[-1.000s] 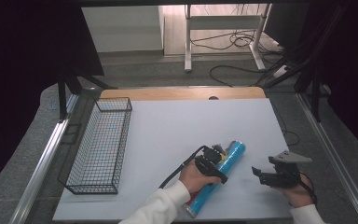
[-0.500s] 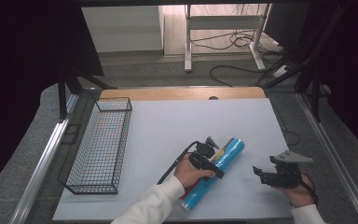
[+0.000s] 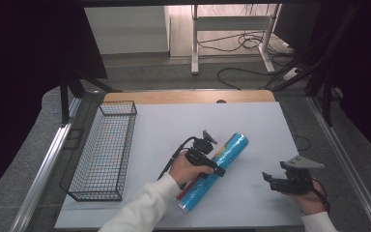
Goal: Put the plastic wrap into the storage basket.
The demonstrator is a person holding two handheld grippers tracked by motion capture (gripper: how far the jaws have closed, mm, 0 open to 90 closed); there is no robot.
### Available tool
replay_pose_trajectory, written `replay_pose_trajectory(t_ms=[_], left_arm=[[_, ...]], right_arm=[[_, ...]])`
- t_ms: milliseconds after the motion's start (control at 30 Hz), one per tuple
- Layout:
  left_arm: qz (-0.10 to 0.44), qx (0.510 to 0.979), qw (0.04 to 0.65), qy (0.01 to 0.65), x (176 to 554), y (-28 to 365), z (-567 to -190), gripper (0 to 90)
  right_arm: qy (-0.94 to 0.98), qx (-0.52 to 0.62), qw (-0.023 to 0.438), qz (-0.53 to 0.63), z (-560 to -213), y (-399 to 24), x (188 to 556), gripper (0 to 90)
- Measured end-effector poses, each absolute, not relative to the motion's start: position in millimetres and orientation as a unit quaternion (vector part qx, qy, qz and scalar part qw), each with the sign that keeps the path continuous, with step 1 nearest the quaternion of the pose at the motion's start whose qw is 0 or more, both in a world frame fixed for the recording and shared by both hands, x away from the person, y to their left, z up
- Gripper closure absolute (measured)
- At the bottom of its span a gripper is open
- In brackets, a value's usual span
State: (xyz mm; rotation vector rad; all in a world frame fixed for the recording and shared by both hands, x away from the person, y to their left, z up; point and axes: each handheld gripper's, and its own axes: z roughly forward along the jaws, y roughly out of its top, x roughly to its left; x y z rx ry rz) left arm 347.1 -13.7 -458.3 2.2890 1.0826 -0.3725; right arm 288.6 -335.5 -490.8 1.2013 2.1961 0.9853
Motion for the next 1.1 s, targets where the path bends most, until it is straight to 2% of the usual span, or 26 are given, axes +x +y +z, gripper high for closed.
replay_pose_trajectory(t_ms=[1100], left_arm=[[-0.108,0.81,0.334,0.47,362,95,-410,31.7]], right_arm=[[0.797,0.433,0.226,0.355,-491,-333,288,20.2]])
